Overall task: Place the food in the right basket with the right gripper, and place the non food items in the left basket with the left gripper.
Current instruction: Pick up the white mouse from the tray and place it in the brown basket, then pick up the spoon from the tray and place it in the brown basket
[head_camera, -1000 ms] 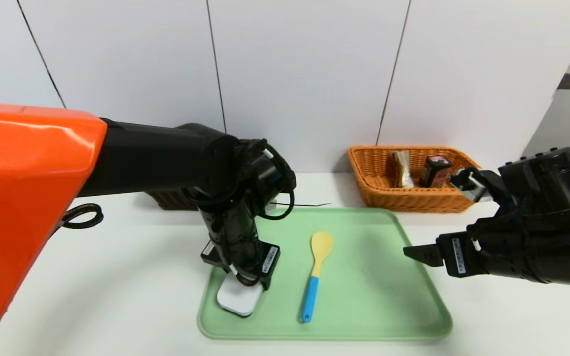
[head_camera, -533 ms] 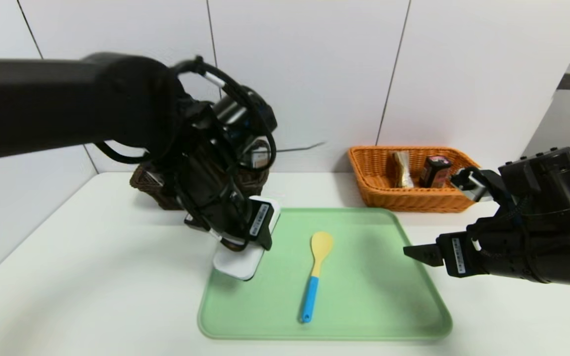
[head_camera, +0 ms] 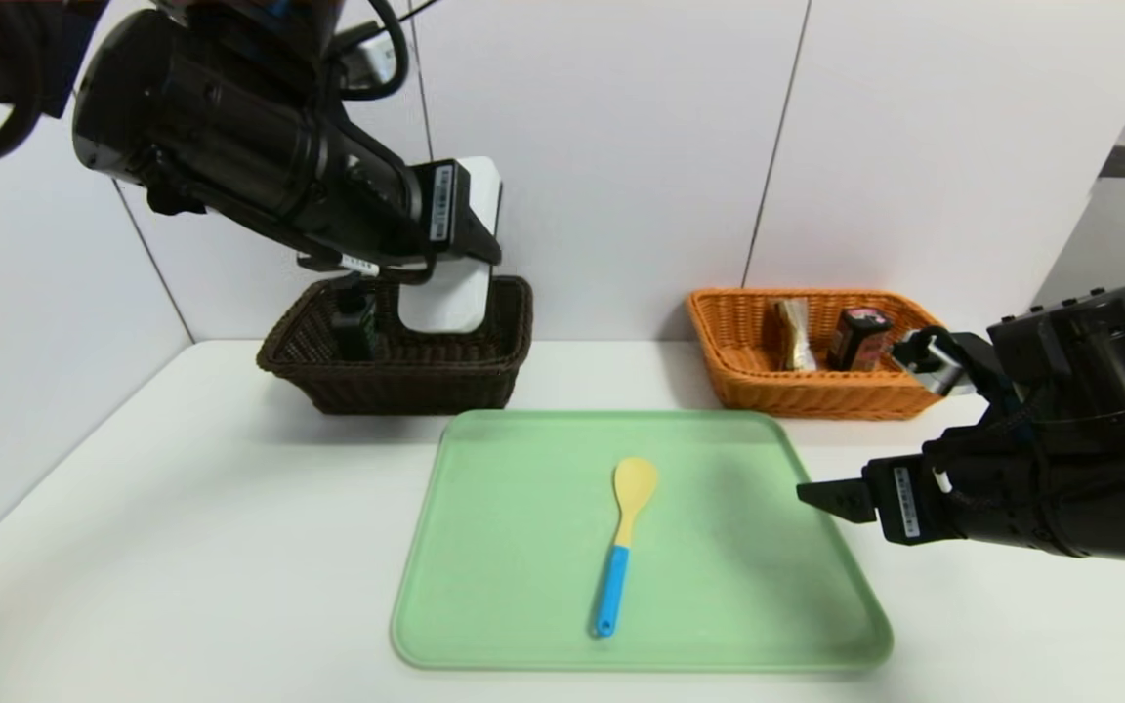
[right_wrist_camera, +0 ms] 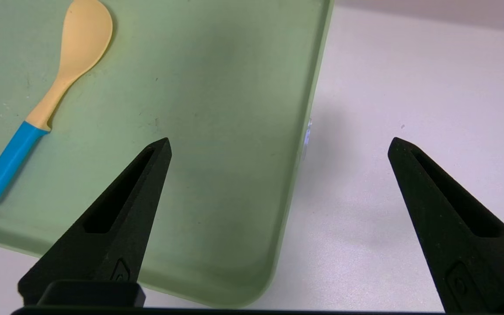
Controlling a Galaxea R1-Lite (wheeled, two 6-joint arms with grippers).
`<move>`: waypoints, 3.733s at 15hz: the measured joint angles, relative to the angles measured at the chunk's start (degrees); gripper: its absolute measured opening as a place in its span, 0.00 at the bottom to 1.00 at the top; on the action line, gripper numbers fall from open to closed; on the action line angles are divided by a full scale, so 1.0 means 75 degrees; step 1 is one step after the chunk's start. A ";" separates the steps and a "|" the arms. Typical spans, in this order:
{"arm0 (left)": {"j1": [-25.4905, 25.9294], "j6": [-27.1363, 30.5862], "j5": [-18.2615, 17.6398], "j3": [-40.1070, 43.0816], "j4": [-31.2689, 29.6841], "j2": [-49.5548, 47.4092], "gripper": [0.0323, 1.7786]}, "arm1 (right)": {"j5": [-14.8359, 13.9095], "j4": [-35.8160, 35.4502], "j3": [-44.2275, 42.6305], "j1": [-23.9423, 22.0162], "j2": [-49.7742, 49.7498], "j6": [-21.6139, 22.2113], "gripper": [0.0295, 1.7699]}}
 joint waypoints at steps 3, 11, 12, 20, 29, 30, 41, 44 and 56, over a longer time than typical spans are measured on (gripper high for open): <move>0.0699 -0.0021 0.0317 -0.0008 -0.0475 0.0245 0.55 | 0.0000 0.0000 0.0052 0.0000 -0.0037 -0.0008 0.97; 0.1209 0.0070 0.0853 -0.0008 -0.1651 0.1947 0.55 | 0.0005 0.0003 0.0236 -0.0060 -0.0218 -0.0011 0.97; 0.1305 0.0072 0.0858 -0.0008 -0.1871 0.2168 0.55 | 0.0005 0.0003 0.0270 -0.0072 -0.0250 -0.0011 0.97; 0.1690 0.0372 0.0861 -0.0008 -0.2581 0.3153 0.55 | 0.0016 0.0003 0.0338 -0.0075 -0.0349 -0.0018 0.97; 0.1790 0.0439 0.0853 -0.0008 -0.2844 0.3410 0.77 | 0.0137 0.0000 0.0408 -0.0070 -0.0349 -0.0023 0.97; 0.1786 0.0445 0.0853 -0.0008 -0.2844 0.3381 0.79 | 0.0137 0.0000 0.0408 -0.0070 -0.0349 -0.0018 0.97; -0.1128 -0.0094 0.0762 0.0011 0.0301 0.1066 0.92 | 0.0122 0.0018 0.0410 -0.0072 -0.0405 -0.0008 0.97; -0.1804 -0.0161 0.0618 0.0018 0.1399 0.1289 0.93 | 0.0125 0.0073 0.0247 -0.0081 -0.0397 -0.0018 0.97; -0.2500 -0.0532 -0.0054 0.0018 0.1198 0.2410 0.95 | 0.0184 0.3500 -0.3561 -0.0769 -0.0128 -0.0632 0.97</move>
